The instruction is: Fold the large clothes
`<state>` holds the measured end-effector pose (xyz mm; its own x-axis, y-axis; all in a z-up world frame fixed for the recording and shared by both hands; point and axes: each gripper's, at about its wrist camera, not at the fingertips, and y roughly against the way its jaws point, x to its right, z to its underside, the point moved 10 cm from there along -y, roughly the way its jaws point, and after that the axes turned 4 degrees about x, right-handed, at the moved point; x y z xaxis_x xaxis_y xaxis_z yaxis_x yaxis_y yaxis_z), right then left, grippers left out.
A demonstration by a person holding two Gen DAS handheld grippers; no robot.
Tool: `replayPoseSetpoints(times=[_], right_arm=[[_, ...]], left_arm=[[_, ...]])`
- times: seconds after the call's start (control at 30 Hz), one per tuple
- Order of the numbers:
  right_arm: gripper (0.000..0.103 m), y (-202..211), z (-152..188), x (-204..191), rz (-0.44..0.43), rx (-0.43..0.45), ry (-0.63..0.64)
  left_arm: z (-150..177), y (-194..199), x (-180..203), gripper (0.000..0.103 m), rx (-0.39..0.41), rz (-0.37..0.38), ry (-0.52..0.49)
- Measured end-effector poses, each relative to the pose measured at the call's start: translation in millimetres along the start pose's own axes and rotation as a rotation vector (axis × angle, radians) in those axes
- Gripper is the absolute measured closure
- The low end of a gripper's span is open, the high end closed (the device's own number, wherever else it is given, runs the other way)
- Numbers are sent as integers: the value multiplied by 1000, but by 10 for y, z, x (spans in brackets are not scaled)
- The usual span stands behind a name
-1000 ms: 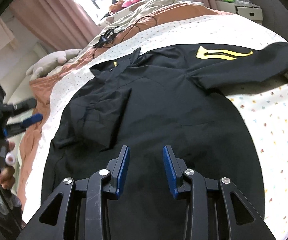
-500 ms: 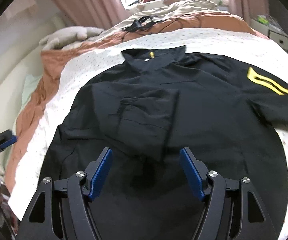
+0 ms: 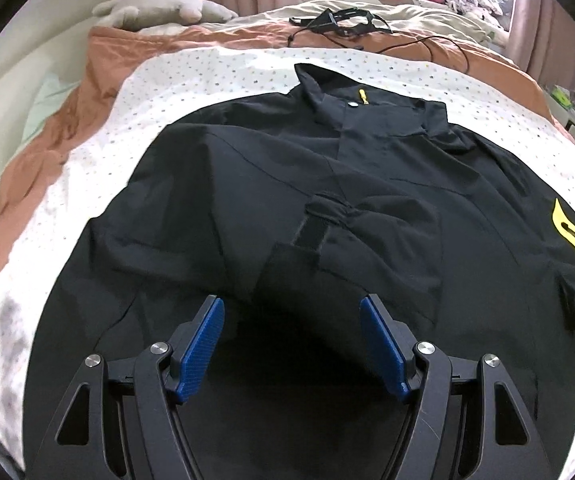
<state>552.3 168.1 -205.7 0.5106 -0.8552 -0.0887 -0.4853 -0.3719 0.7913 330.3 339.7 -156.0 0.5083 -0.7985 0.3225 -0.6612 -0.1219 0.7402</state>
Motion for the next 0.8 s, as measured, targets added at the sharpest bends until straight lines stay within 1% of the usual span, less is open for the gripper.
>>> replayPoseSetpoints(times=[0.17,0.27,0.37,0.43,0.57,0.63,0.7,0.8], right_arm=[[33,-256,-87,22,64,-10,-26],[33,-378,-134,74,126,-11,-28],[33,-515,-95,97,152,-48,-21],[33,-550,-45,101,168,-72,14],[34,-412,-3,220,217,-67,68],[45,-317,12,351,229,-71,64],[47,-228,14,506,231,-70,42],[54,-49,20,776,232,-60,2]], left_arm=[[125,58,-295,18,-5,-26,30],[196,33,-431,18,-16,-36,49],[231,-40,-497,18,-30,-42,65],[246,-87,-492,18,-36,-37,75],[268,-194,-366,18,-42,-8,68],[274,-240,-261,18,-43,11,61],[283,-280,-166,18,-45,27,49],[285,-342,-52,18,-52,49,50]])
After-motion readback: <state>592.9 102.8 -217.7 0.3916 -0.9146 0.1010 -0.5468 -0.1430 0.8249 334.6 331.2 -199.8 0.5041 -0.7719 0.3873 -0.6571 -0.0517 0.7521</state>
